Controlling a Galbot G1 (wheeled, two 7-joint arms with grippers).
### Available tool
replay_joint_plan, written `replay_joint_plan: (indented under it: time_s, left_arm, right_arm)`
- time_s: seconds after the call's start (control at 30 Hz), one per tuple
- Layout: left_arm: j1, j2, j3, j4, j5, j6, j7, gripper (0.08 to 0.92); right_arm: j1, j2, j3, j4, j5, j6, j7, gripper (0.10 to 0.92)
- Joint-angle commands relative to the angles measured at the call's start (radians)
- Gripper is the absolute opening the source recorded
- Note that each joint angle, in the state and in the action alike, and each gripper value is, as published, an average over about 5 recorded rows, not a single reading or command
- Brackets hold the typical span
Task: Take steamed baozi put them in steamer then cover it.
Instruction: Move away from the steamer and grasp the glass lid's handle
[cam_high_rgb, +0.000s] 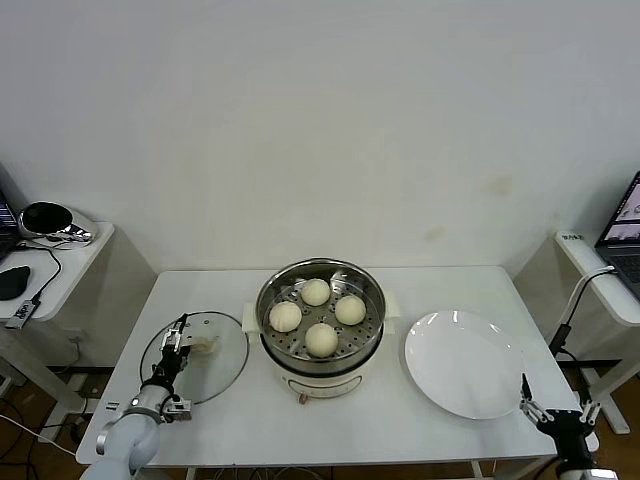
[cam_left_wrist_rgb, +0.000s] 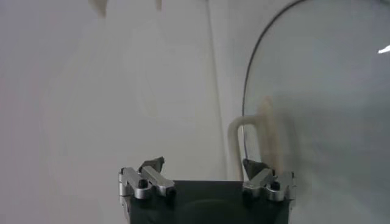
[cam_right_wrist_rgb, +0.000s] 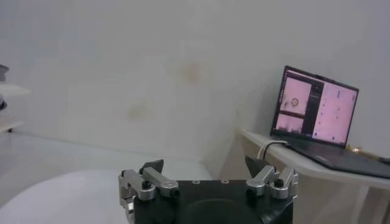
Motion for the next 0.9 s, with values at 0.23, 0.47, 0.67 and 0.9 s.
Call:
replay_joint_plan:
  time_s: [0.23, 0.47, 0.67, 0.9]
  left_arm:
    - [-0.034, -0.007, 0.010, 0.064, -0.014, -0.007, -0.019, 0.558]
    - [-0.003, 0.000, -0.015, 0.027, -0.052, -0.024, -0.046, 0.351]
    - [0.081, 0.048, -0.076, -0.168, -0.116, -0.010, -0.028, 0.185]
    - [0.168, 0.180, -0.187, -0.384, -0.260, 0.022, 0.073, 0.142]
  right_arm:
    - [-0.003, 0.003, -0.011, -0.019, -0.016, 0.004, -0.001, 0.823]
    - [-0.005, 0.003, -0.022, -0.016, -0.022, 0.001, -0.004, 0.823]
    - [-0.005, 0.000, -0.033, -0.015, -0.030, 0.004, -0.005, 0.823]
    - [-0.007, -0.005, -0.046, -0.013, -0.043, 0.006, -0.005, 0.823]
